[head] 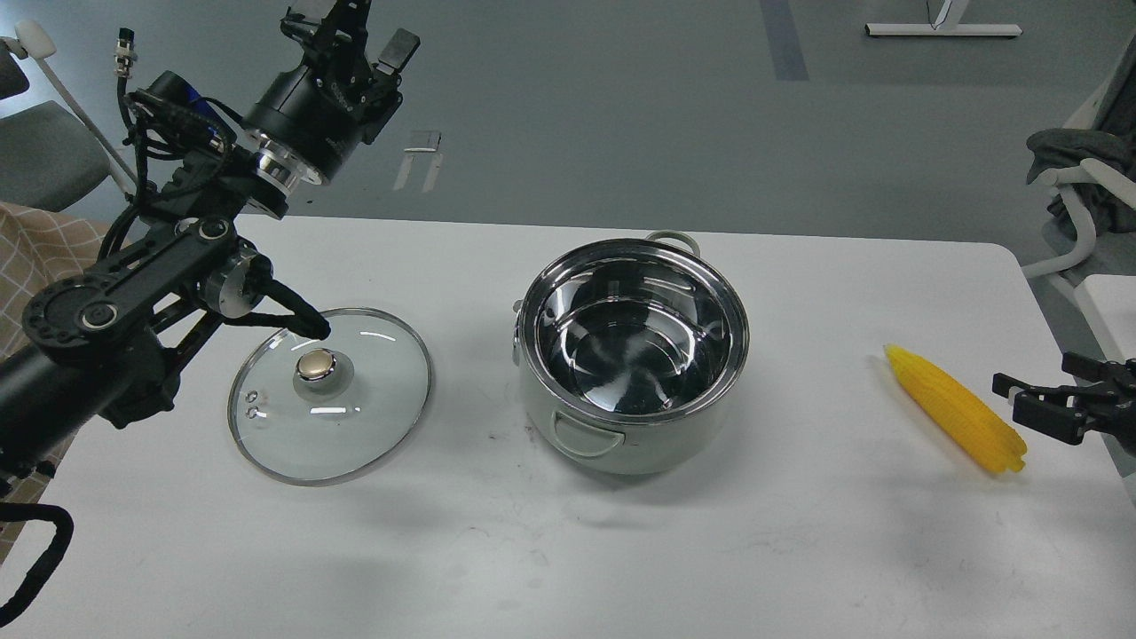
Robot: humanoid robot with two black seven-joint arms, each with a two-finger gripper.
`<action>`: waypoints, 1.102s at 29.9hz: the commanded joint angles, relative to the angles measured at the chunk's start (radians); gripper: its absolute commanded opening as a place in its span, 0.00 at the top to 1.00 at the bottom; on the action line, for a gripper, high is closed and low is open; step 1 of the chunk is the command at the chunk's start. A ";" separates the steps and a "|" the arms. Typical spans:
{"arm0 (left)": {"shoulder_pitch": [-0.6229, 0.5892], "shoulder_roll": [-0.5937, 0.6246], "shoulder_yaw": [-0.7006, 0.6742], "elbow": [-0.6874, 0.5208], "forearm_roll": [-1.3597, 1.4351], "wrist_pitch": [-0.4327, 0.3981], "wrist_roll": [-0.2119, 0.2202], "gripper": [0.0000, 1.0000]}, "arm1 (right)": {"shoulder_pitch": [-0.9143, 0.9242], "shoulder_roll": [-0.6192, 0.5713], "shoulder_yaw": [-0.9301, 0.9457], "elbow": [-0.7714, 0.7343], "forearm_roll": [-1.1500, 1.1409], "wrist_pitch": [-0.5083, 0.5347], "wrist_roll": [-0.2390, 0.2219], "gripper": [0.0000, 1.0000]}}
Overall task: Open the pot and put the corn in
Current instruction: 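Raise the left arm away and reach the right gripper to the corn, then grasp the yellow corn cob with the right gripper and lift it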
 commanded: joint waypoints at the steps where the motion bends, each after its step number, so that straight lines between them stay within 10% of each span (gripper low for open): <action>1: 0.003 0.001 -0.001 -0.002 0.000 0.000 0.000 0.05 | -0.018 0.033 -0.002 -0.027 -0.019 -0.011 0.000 0.04; 12: 0.008 0.001 -0.001 -0.014 0.000 0.000 0.002 0.05 | -0.038 0.123 -0.005 -0.123 -0.065 -0.010 0.000 0.35; 19: 0.010 0.007 -0.008 -0.023 0.000 0.000 0.002 0.05 | -0.032 0.162 -0.022 -0.140 -0.065 -0.011 0.000 0.98; 33: 0.011 0.004 -0.016 -0.043 0.002 0.002 0.003 0.05 | 0.129 -0.058 -0.008 0.171 0.070 0.007 0.000 1.00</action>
